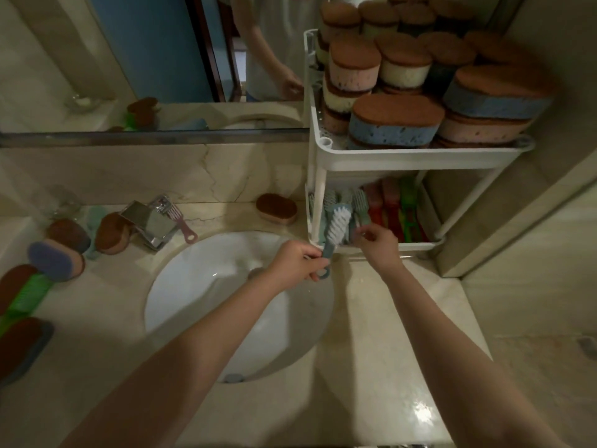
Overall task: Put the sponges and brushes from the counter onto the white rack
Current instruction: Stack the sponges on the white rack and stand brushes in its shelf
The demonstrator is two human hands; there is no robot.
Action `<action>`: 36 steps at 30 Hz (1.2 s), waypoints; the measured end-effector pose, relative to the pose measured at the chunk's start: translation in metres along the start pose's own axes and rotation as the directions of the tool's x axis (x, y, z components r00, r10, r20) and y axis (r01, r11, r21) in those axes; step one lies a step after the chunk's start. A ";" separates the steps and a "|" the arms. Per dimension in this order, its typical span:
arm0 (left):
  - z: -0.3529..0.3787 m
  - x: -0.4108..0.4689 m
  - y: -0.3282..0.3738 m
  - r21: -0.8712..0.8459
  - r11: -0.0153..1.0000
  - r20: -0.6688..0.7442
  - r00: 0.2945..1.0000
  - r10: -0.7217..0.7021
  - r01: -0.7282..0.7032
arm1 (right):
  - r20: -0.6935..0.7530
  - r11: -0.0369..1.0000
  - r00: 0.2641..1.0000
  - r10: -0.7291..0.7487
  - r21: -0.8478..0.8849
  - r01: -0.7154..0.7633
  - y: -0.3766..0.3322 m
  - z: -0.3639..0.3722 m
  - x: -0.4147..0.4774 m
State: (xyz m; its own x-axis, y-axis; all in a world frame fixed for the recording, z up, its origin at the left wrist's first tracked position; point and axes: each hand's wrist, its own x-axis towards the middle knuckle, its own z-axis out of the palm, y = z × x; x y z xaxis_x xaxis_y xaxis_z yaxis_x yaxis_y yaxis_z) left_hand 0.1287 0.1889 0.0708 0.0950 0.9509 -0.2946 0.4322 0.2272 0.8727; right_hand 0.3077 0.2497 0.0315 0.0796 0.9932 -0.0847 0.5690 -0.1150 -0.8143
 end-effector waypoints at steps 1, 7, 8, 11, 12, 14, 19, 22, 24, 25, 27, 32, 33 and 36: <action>0.009 0.003 0.005 0.005 1.000 0.020 1.000 0.020 -0.020 | 0.007 0.998 1.000 0.011 0.055 -0.012 0.004 -0.003 -0.005; 0.043 0.026 0.039 -0.147 0.988 -0.037 0.998 -0.045 0.039 | 0.105 0.961 0.989 0.102 0.245 -0.125 0.019 -0.034 -0.034; 0.044 0.031 0.044 -0.182 0.982 -0.065 0.995 -0.070 0.057 | 0.158 0.940 0.979 0.127 0.295 -0.170 0.018 -0.039 -0.037; 0.048 0.047 0.049 -0.216 0.972 -0.115 0.986 -0.123 0.096 | 0.283 0.870 0.949 0.139 0.423 -0.253 0.013 -0.048 -0.040; 0.049 0.050 0.050 -0.232 0.966 -0.109 0.984 -0.142 0.113 | 0.287 0.866 0.950 0.127 0.435 -0.247 0.013 -0.049 -0.040; 0.052 0.054 0.051 -0.259 0.955 -0.086 0.982 -0.170 0.142 | 0.262 0.887 0.959 0.111 0.409 -0.214 0.012 -0.048 -0.039; 0.053 0.053 0.048 -0.255 0.952 -0.056 0.980 -0.190 0.170 | 0.177 0.914 0.970 0.168 0.340 -0.220 0.016 -0.042 -0.027; 0.042 0.048 0.034 -0.201 0.957 -0.063 0.972 -0.226 0.209 | 0.088 0.911 0.954 0.286 0.284 -0.299 0.016 -0.041 -0.007; 0.032 0.045 0.023 -0.160 0.959 -0.093 0.963 -0.252 0.235 | 0.041 0.895 0.933 0.358 0.268 -0.355 0.013 -0.038 0.008; 0.027 0.044 0.017 -0.155 0.958 -0.117 0.958 -0.262 0.243 | 0.026 0.891 0.921 0.390 0.241 -0.384 0.012 -0.035 0.015; 0.018 0.043 0.010 -0.164 0.956 -0.186 0.944 -0.274 0.245 | 0.020 0.890 0.902 0.431 0.155 -0.429 0.009 -0.029 0.025; 0.006 0.044 0.010 -0.190 0.952 -0.269 0.920 -0.285 0.240 | 0.030 0.888 0.887 0.460 -0.030 -0.459 0.001 -0.020 0.034; 0.005 0.044 0.011 -0.193 0.952 -0.263 0.922 -0.285 0.239 | 0.036 0.887 0.888 0.458 -0.081 -0.454 -0.001 -0.020 0.035; 0.006 0.042 0.011 -0.213 0.947 -0.238 0.927 -0.289 0.241 | 0.057 0.877 0.893 0.447 -0.228 -0.424 -0.007 -0.021 0.036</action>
State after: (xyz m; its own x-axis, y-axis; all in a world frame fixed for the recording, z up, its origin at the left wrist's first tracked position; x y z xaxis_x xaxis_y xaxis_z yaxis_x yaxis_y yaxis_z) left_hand 0.1427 0.2299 0.0658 -0.2508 0.8659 -0.4329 0.2409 0.4889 0.8384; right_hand 0.3238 0.2864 0.0466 0.2787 0.8364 -0.4720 0.6514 -0.5257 -0.5471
